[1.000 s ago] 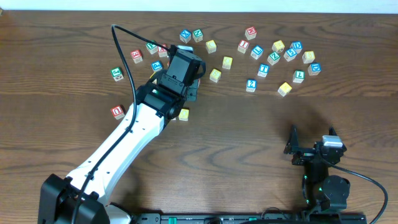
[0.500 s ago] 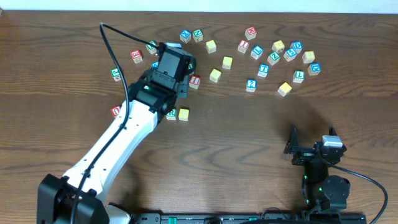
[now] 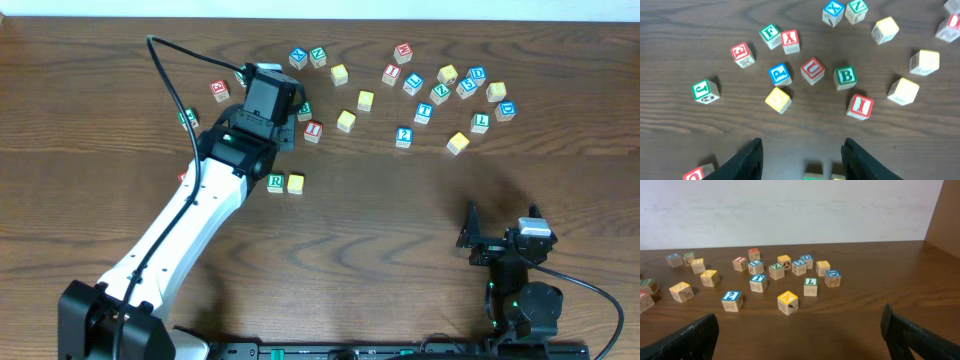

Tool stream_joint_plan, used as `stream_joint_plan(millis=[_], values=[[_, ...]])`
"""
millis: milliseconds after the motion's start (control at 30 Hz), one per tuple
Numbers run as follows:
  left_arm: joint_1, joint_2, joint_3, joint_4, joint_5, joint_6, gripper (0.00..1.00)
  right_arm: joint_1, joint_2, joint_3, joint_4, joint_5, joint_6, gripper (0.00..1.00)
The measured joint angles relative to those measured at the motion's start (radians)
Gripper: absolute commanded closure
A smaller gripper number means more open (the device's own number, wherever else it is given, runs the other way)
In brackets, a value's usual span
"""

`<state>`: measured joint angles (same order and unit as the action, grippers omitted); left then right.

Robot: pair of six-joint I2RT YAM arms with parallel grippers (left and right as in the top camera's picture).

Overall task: Spell out ROBOT
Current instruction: 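Move the left gripper up over the green B block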

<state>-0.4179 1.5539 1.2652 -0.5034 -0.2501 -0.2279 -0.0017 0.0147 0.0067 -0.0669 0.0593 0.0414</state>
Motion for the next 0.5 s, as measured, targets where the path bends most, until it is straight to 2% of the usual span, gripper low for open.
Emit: stream_joint_plan(millis=[233, 500], values=[[0.044, 0.025, 0.053, 0.002, 0.062, -0.001, 0.52, 0.0, 0.0, 0.0, 0.0, 0.0, 0.0, 0.01], [0.045, 0.234, 0.341, -0.144, 0.095, -0.01, 0.53, 0.0, 0.0, 0.0, 0.0, 0.0, 0.0, 0.01]])
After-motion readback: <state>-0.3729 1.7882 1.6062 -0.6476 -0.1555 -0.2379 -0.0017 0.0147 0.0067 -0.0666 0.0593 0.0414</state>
